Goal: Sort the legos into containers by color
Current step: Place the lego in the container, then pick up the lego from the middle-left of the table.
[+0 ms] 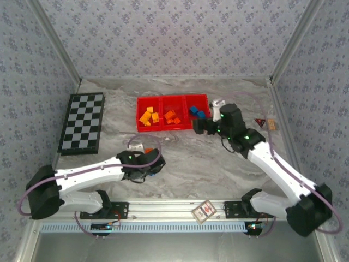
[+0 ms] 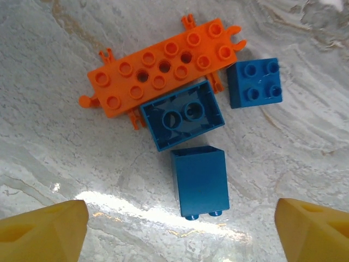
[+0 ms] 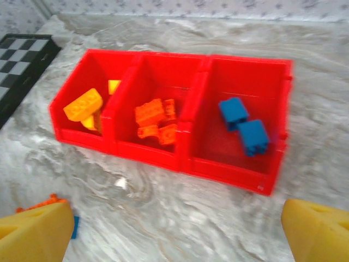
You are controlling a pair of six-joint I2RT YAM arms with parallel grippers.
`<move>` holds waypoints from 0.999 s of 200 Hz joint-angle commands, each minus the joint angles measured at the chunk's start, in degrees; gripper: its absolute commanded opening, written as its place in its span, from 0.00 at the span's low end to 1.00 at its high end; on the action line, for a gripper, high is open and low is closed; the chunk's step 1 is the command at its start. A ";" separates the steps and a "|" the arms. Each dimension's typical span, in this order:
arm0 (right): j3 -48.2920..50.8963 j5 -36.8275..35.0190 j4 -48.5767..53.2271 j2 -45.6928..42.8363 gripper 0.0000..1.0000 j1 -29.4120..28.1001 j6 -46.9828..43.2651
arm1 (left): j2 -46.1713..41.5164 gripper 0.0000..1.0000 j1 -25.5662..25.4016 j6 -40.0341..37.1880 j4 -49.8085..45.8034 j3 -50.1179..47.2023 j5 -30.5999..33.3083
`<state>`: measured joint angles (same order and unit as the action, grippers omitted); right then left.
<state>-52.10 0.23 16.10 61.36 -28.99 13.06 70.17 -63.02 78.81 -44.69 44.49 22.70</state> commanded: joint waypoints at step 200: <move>7.80 -0.75 1.57 -13.02 1.00 7.28 -5.11 | 17.89 0.43 7.29 -6.66 8.21 2.62 -12.27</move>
<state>-44.49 0.86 17.58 48.42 -22.09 8.93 87.07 -56.23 73.56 -37.19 46.96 11.11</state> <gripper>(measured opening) 0.995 0.445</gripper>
